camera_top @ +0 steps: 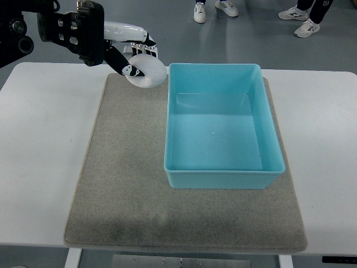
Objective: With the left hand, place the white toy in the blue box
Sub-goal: 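Lift the toy with the left hand and carry it over the blue box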
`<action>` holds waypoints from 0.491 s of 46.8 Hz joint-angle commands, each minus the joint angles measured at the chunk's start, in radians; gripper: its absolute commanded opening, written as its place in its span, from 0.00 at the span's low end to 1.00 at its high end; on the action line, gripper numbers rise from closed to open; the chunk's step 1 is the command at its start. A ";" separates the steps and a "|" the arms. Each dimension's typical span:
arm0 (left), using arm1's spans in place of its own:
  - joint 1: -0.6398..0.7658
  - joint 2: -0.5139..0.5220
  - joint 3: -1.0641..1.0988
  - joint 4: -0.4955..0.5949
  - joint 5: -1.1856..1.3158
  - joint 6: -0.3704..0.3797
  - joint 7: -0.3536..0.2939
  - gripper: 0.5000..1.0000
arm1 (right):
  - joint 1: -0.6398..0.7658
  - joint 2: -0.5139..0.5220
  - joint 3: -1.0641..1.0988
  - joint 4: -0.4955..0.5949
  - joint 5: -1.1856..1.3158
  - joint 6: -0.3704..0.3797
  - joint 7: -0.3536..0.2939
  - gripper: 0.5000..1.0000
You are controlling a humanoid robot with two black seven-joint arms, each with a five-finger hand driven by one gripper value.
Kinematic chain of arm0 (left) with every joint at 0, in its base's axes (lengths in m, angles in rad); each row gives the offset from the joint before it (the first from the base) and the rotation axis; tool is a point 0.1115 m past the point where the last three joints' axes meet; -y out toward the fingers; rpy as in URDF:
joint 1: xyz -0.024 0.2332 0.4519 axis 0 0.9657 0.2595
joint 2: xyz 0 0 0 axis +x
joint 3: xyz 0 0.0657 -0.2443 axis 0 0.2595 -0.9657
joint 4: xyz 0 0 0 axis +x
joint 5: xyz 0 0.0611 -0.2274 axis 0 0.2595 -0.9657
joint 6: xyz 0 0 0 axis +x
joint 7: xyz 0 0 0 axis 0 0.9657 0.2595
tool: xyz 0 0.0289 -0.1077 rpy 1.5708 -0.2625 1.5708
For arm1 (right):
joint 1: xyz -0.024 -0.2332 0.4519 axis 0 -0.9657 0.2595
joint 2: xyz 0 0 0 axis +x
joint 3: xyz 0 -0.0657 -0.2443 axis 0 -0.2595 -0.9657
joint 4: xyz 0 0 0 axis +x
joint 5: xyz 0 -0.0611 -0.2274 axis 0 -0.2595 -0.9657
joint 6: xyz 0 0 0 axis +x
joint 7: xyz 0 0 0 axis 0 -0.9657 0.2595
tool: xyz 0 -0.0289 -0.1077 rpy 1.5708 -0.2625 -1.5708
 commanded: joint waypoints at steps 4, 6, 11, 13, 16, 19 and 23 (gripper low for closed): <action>0.007 -0.044 0.001 -0.016 -0.039 0.025 0.000 0.02 | 0.000 0.000 0.000 0.001 0.000 0.000 0.000 0.87; 0.008 -0.050 0.001 -0.016 -0.050 0.031 0.000 0.02 | 0.000 0.000 0.000 0.001 0.000 0.000 0.000 0.87; 0.011 -0.080 0.000 -0.018 -0.065 0.032 0.000 0.02 | 0.000 0.000 0.000 0.001 0.000 0.000 0.000 0.87; 0.011 -0.092 0.000 -0.021 -0.069 0.035 0.000 0.02 | 0.000 0.000 0.000 -0.001 0.000 0.000 0.000 0.87; 0.014 -0.109 0.001 -0.025 -0.071 0.046 0.000 0.02 | 0.000 0.000 0.000 -0.001 -0.001 0.000 0.000 0.87; 0.027 -0.124 0.003 -0.027 -0.071 0.057 0.000 0.02 | 0.000 0.000 0.000 0.001 0.000 0.000 0.000 0.87; 0.037 -0.152 0.003 -0.024 -0.073 0.066 0.002 0.04 | 0.000 0.000 0.000 0.001 0.000 0.000 0.000 0.87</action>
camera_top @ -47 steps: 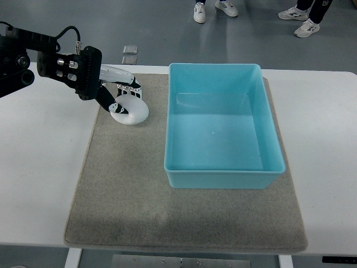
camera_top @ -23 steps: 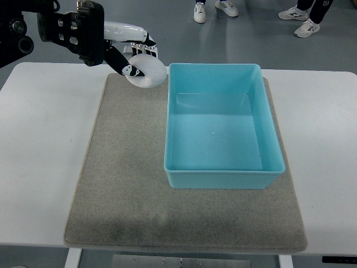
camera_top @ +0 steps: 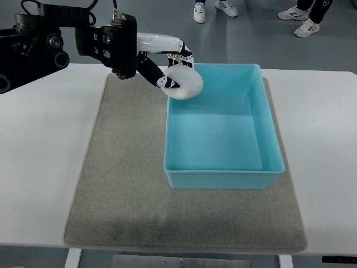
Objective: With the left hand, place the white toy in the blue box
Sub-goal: 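Lift the toy with the left hand and carry it over the blue box, then open the left hand to drop the toy into the box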
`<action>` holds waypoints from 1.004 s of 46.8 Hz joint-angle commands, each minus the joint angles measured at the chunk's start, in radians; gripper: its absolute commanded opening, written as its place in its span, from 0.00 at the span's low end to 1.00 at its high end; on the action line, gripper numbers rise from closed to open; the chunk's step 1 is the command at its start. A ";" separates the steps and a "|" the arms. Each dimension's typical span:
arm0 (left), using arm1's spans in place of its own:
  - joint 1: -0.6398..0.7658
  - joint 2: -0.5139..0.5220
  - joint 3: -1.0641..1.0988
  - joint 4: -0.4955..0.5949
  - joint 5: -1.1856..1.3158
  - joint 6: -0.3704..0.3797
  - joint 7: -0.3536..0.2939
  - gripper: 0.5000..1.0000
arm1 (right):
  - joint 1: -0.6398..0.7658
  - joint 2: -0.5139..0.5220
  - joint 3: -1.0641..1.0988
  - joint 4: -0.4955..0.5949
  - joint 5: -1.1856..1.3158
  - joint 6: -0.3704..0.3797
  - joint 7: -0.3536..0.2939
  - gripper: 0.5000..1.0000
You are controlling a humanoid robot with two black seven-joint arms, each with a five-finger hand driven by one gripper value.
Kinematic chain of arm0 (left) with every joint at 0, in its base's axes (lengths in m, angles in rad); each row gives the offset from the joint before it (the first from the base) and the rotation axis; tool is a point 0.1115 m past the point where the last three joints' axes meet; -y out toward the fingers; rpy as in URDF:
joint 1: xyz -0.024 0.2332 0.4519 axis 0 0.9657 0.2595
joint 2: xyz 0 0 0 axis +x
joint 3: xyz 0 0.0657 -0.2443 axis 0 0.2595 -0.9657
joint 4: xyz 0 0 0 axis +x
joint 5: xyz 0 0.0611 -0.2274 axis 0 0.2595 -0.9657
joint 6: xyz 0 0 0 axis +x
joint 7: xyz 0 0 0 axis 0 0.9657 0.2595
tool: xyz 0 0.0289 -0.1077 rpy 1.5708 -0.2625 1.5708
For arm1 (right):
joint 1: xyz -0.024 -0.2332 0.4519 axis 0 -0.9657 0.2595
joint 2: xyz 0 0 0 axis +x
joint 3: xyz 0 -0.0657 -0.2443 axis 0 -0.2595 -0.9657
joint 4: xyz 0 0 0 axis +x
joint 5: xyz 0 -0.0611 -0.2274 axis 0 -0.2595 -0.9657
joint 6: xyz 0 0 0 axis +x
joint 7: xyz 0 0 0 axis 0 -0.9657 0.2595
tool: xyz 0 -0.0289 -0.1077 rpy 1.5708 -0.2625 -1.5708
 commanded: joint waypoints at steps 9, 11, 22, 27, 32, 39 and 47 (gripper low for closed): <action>0.048 -0.059 0.000 0.011 -0.001 0.025 0.001 0.14 | 0.000 0.000 0.000 0.001 0.000 0.000 0.000 0.87; 0.054 -0.060 0.000 0.011 -0.001 0.033 0.001 0.14 | 0.000 0.000 0.000 -0.001 0.000 0.000 0.000 0.87; 0.089 -0.088 0.001 0.021 -0.001 0.047 0.001 0.16 | 0.000 0.000 0.000 0.001 0.000 0.000 0.000 0.87; 0.103 -0.096 0.001 0.024 -0.001 0.048 0.001 0.22 | 0.000 0.000 -0.001 0.001 0.000 0.000 0.000 0.87; 0.106 -0.096 0.000 0.027 -0.001 0.048 0.001 0.32 | 0.000 0.000 0.000 -0.001 0.000 0.000 0.000 0.87; 0.119 -0.096 0.001 0.037 -0.001 0.048 0.001 0.47 | 0.000 0.000 -0.001 0.001 0.000 0.000 0.000 0.87; 0.128 -0.096 0.001 0.037 -0.001 0.048 0.001 0.62 | 0.000 0.000 0.000 0.001 0.000 0.000 0.000 0.87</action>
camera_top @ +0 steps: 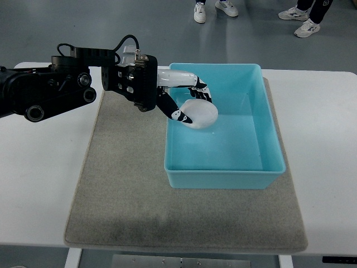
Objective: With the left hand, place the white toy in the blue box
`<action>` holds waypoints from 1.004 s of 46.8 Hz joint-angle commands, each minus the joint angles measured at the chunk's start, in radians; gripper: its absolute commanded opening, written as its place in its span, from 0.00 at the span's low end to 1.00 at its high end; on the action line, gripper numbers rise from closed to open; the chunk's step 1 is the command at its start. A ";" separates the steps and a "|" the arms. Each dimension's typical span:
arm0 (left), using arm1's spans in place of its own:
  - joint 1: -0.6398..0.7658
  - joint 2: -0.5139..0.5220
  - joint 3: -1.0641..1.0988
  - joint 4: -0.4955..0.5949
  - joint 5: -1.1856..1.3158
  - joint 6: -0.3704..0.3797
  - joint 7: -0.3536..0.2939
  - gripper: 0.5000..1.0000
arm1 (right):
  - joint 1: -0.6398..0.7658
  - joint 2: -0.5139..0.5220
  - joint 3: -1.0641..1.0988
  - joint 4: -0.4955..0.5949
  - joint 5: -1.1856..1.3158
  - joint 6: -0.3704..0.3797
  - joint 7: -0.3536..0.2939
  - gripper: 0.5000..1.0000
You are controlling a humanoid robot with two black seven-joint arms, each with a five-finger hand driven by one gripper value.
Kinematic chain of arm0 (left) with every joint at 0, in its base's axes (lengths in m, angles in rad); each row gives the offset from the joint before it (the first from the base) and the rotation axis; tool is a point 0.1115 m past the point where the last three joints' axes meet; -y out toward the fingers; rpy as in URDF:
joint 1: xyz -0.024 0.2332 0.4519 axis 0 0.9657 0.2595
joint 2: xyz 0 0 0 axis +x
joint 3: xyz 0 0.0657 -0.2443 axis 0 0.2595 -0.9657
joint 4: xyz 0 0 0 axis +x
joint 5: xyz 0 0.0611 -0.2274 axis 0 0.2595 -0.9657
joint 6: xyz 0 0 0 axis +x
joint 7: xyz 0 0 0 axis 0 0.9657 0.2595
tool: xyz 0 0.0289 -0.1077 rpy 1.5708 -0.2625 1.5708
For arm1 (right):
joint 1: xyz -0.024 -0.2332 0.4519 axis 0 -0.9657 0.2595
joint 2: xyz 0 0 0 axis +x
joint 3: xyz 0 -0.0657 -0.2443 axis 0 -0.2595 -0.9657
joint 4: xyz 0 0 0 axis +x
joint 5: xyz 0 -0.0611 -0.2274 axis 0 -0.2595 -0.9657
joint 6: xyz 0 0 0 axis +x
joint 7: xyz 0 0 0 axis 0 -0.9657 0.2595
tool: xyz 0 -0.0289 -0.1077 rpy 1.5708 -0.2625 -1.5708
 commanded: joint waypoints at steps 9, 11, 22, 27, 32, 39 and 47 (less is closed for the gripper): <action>0.003 0.000 0.000 0.000 -0.002 0.000 0.000 0.76 | 0.000 0.000 -0.001 -0.001 0.000 0.000 0.000 0.87; 0.003 0.000 0.000 0.000 -0.002 0.000 0.000 0.76 | 0.000 0.000 0.000 0.001 0.000 0.000 0.000 0.87; 0.000 0.000 -0.003 0.003 -0.002 0.000 0.000 0.89 | 0.000 0.000 -0.001 -0.001 0.000 0.000 0.000 0.87; -0.007 0.000 -0.005 0.034 -0.002 0.005 0.000 0.89 | 0.000 0.000 0.000 -0.001 0.000 0.000 0.000 0.87; -0.015 0.000 -0.005 0.086 0.000 0.027 0.000 0.89 | 0.000 0.000 -0.001 0.001 0.000 0.000 0.000 0.87; -0.017 0.000 -0.005 0.161 0.011 0.067 -0.009 0.89 | 0.000 0.000 0.000 0.001 0.000 0.000 0.000 0.87; -0.018 -0.001 -0.003 0.264 0.003 0.107 -0.011 0.89 | 0.000 0.000 -0.001 0.001 0.000 0.000 0.000 0.87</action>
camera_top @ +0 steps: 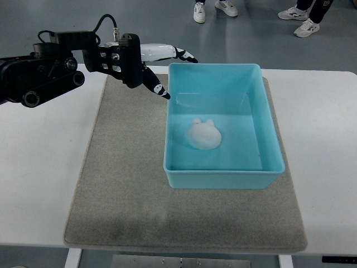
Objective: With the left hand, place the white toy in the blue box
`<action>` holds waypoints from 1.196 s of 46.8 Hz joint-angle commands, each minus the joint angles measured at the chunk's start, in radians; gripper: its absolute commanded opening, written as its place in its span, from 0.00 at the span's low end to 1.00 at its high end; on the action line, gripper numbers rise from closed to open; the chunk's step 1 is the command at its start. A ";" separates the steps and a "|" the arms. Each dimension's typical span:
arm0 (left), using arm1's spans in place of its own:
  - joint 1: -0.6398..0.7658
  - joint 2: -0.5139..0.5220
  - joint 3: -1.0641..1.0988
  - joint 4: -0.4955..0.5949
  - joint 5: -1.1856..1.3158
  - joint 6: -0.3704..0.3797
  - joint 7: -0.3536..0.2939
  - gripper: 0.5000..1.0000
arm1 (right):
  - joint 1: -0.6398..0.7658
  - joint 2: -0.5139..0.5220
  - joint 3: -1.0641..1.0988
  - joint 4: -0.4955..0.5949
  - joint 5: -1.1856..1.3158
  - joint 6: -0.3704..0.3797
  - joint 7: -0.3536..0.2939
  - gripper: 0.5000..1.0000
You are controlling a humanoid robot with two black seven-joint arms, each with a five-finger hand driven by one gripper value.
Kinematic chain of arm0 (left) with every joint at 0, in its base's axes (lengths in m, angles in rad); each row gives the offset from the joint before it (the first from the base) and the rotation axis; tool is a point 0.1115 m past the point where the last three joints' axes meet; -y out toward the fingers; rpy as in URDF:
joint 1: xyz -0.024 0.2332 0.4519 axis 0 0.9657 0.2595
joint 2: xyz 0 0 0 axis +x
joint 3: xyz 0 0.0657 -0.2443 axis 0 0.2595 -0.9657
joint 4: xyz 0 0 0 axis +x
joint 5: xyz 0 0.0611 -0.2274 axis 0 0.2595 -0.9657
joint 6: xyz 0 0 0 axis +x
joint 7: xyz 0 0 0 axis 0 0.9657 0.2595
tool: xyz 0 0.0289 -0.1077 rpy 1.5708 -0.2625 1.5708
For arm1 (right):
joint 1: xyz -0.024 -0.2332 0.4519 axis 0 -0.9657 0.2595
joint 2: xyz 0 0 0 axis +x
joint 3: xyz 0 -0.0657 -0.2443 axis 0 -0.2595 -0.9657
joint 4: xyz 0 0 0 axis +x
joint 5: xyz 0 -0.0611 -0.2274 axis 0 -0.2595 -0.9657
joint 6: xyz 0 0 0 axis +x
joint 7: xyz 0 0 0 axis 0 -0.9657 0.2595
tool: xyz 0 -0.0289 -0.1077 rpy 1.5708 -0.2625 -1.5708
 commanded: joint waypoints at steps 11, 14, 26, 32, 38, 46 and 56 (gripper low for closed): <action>0.003 -0.002 0.000 0.117 -0.028 0.062 -0.003 0.90 | 0.000 0.000 0.000 0.001 0.000 0.000 0.000 0.87; 0.009 -0.011 0.000 0.136 -0.068 0.077 -0.003 0.90 | 0.000 0.000 0.000 -0.001 0.000 0.000 0.000 0.87; 0.021 -0.059 0.001 0.263 -0.310 0.097 0.003 0.89 | 0.000 0.000 0.000 -0.001 -0.001 0.000 0.000 0.87; 0.026 -0.067 -0.002 0.311 -0.542 0.099 0.014 0.89 | 0.000 0.000 0.000 0.001 0.000 0.000 0.000 0.87; 0.024 -0.073 -0.002 0.357 -0.847 0.100 0.018 0.89 | 0.000 0.000 -0.002 0.001 0.000 0.000 0.000 0.87; 0.041 -0.096 -0.032 0.416 -1.246 0.145 0.018 0.89 | 0.000 0.000 -0.002 0.001 0.000 0.000 0.000 0.87; 0.087 -0.152 -0.107 0.453 -1.463 0.171 0.061 0.90 | 0.000 0.000 0.000 0.001 0.000 0.000 0.000 0.87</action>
